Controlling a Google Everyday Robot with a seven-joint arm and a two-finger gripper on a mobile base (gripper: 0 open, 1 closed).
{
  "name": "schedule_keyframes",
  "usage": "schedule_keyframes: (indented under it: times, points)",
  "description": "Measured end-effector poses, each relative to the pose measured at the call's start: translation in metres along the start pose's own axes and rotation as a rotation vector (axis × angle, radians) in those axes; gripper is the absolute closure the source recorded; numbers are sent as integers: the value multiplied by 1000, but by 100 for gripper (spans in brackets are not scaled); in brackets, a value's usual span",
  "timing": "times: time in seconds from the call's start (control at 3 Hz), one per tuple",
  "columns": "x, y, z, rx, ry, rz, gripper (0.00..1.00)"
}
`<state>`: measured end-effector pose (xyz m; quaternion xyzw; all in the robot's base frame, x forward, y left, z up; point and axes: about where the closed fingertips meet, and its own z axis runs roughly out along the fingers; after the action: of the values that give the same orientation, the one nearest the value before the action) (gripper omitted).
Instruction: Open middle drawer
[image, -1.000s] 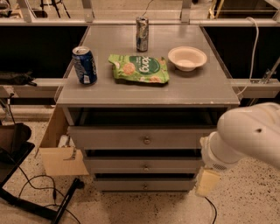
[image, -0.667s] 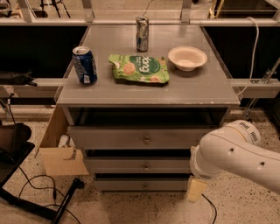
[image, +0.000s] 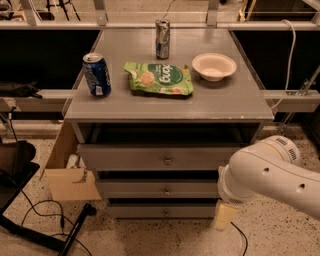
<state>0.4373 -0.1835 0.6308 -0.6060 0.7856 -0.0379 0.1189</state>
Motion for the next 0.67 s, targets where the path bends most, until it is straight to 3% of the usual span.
schedule_keyframes:
  times: [0.33, 0.67]
  points:
    - [-3, 0, 29, 5, 21, -27, 0]
    - [-14, 5, 92, -3, 53, -70, 0]
